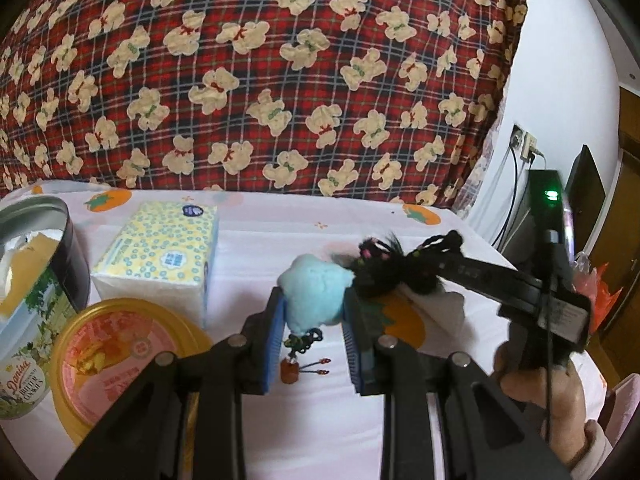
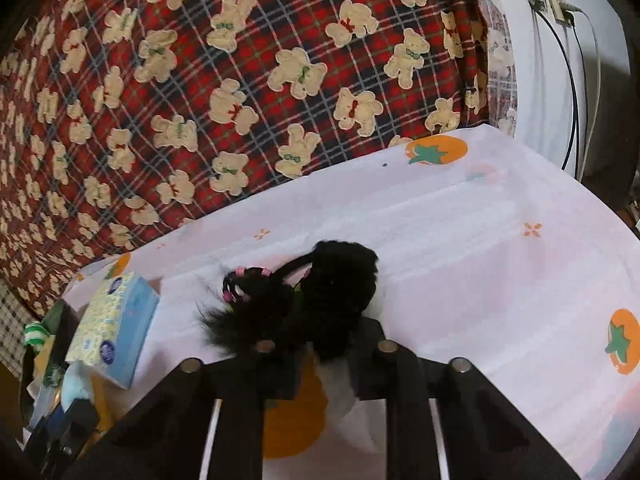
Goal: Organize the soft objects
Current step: 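Lift the teal pom-pom with the left gripper while the right gripper grasps the black hair tie, then carry the teal pom-pom and black hair tie over the metal tin with both grippers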
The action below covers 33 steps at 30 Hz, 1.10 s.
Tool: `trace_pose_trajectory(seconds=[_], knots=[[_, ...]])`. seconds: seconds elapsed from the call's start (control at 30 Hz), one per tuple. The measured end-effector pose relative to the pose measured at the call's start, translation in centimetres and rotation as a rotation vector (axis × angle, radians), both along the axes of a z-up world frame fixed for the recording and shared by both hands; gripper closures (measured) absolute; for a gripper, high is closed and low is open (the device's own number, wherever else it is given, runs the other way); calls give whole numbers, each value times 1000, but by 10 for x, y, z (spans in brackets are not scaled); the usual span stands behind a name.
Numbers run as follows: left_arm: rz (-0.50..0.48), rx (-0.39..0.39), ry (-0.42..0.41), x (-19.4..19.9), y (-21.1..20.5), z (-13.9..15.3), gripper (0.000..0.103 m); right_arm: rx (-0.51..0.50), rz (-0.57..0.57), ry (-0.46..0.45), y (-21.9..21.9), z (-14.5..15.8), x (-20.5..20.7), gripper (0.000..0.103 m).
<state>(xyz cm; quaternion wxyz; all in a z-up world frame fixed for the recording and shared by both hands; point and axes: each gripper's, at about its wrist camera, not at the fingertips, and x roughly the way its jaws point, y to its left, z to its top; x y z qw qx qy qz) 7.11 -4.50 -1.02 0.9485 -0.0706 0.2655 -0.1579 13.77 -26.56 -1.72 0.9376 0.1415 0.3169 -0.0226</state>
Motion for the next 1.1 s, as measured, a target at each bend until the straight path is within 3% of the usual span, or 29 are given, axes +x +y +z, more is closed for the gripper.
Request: trace_pose_trajectory(seconds=[0.1, 0.23, 0.37, 0.53, 1.1], knots=[[16, 8, -24, -3, 2, 2, 78, 28, -2, -54, 0, 2, -15, 92], [24, 3, -43, -5, 4, 4, 78, 70, -26, -229, 2, 21, -52, 92], [26, 17, -79, -11, 3, 6, 78, 49, -83, -335, 9, 35, -80, 92], [32, 43, -127, -19, 1, 11, 78, 34, -97, -380, 21, 38, -97, 93], [53, 0, -133, -29, 22, 13, 78, -101, -112, -451, 61, 36, -135, 93]])
